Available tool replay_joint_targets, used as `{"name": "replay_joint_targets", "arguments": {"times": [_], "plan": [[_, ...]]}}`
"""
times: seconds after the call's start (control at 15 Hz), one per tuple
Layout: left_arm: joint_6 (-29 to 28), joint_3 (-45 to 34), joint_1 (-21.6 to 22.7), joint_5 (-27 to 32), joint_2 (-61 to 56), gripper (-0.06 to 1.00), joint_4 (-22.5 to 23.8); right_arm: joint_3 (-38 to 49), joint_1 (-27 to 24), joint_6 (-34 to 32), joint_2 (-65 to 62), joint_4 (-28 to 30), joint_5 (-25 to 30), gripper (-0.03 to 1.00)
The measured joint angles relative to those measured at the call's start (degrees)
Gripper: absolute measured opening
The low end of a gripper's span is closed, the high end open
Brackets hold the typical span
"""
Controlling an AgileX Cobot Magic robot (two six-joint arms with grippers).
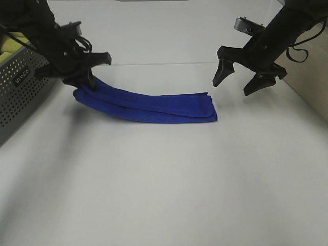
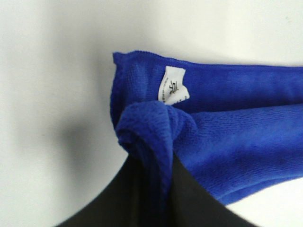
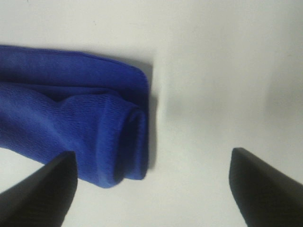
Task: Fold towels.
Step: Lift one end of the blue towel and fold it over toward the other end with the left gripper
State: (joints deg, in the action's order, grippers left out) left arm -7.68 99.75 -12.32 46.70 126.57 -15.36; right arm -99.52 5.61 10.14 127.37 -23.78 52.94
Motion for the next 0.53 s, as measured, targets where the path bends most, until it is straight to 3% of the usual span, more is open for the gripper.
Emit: {"name": "replay_joint_targets", "arguments": {"times": [0.13, 0.27, 0.53], "plan": [[-2.52, 8.54, -0.06, 8.65, -1.09, 0.09, 2.69, 0.0, 0.0, 0.0, 0.0, 0.0, 1.03, 0.82], [-4.24, 17.42, -2.58, 16.73, -1.26, 0.09, 2.01, 0.0, 0.0, 0.0, 0.0, -0.11, 2.46, 0.82], [-5.84, 20.51, -9.05, 14.44, 2.52, 0.09, -6.59, 0.0, 0.0, 0.0, 0.0, -1.09, 3.55, 0.82]]}}
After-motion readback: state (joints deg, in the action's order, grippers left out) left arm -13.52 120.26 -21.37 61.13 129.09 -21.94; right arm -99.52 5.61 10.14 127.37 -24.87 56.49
